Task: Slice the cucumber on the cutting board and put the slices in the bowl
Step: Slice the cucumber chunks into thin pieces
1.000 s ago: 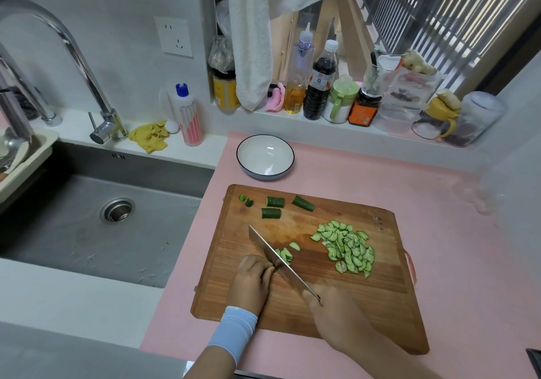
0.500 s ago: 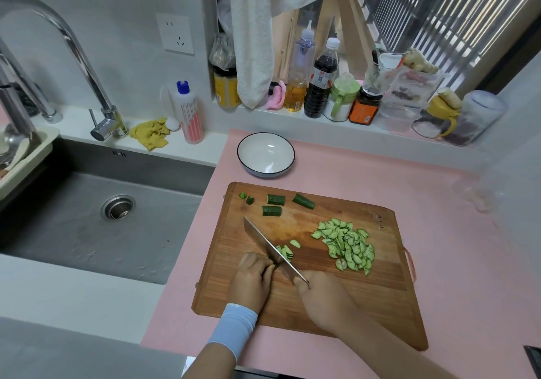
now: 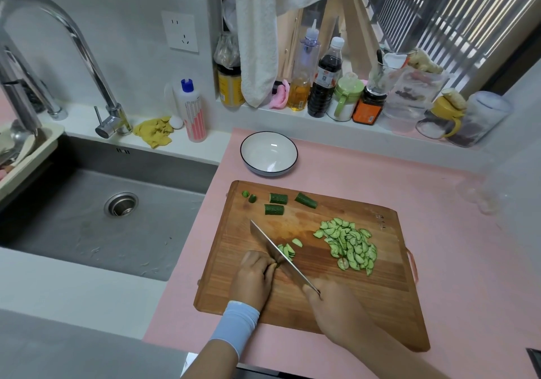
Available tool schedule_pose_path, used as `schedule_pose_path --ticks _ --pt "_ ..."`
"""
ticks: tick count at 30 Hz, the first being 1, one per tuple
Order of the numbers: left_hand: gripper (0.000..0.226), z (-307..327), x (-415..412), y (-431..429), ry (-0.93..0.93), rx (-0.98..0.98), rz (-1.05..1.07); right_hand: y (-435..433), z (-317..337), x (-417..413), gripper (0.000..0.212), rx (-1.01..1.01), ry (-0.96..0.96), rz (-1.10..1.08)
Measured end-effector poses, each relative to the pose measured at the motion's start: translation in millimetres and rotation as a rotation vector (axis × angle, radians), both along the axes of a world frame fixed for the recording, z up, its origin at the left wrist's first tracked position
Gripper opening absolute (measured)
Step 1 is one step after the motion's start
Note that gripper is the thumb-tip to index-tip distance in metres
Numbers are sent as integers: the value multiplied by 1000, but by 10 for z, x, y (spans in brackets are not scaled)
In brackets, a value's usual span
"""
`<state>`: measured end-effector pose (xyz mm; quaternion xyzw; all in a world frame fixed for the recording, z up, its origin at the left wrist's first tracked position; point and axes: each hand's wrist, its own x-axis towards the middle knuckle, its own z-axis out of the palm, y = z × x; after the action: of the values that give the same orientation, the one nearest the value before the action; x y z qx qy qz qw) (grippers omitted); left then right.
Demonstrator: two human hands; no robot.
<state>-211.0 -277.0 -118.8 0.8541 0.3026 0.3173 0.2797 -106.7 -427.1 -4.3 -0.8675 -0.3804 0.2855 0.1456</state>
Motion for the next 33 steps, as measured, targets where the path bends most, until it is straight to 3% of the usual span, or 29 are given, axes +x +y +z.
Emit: schedule_pose_path --ticks 11,18,25,29,33 --pt "14 -28 7 12 7 -18 18 212 -17 -44 32 -39 -14 -33" --pt "14 -43 12 7 20 -10 -3 246 -11 38 36 -49 84 -55" --pt "17 14 142 57 57 -45 -61 113 139 210 40 99 163 -166" --pt "10 141 232 126 66 -131 -41 13 242 374 25 94 -2 -95" --pt "29 491 104 318 -199 -263 293 -103 293 469 39 12 -280 45"
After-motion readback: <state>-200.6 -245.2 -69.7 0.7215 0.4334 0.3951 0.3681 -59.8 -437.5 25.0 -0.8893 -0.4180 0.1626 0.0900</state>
